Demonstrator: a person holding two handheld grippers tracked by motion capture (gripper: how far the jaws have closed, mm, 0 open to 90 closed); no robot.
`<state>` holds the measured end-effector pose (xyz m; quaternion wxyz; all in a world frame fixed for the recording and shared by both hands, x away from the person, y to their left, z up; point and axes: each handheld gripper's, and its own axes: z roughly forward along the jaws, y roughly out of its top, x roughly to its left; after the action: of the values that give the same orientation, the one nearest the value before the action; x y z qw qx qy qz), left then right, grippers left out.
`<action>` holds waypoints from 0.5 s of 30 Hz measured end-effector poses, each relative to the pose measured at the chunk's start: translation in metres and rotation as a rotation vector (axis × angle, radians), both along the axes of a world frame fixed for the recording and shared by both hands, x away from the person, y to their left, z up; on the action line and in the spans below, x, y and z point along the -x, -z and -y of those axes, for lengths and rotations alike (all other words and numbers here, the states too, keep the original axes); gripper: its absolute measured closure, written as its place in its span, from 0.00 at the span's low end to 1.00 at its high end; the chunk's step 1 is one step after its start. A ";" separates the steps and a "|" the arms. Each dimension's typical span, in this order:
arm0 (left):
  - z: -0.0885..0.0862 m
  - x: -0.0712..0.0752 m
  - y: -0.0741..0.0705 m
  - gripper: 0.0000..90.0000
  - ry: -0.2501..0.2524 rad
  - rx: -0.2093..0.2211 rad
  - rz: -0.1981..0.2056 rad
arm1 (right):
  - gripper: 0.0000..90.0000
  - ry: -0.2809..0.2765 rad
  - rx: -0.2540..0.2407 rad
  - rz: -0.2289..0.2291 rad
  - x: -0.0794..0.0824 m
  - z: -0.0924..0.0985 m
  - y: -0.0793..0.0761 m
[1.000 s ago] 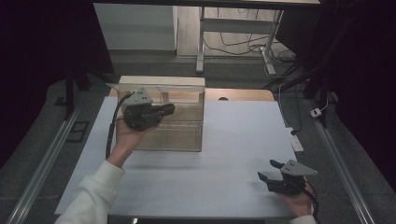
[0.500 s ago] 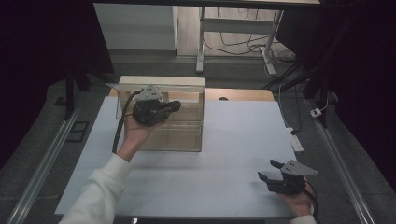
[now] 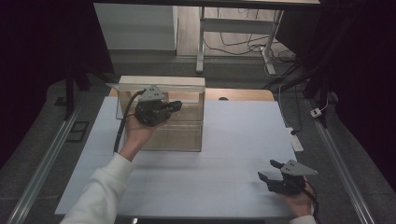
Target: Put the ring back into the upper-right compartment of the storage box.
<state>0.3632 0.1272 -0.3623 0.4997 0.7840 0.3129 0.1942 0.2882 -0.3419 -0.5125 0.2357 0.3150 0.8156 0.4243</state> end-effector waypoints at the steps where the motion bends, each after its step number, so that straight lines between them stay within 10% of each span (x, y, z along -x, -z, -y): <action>1: 0.000 0.000 0.000 0.94 0.002 -0.001 0.000 | 0.32 0.000 0.000 0.000 0.000 0.000 0.000; 15: 0.004 0.014 -0.003 0.67 0.040 0.000 0.016 | 0.32 -0.002 0.001 0.002 0.000 0.000 0.000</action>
<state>0.3494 0.1232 -0.3596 0.5061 0.7885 0.2931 0.1906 0.2884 -0.3417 -0.5129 0.2361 0.3139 0.8158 0.4244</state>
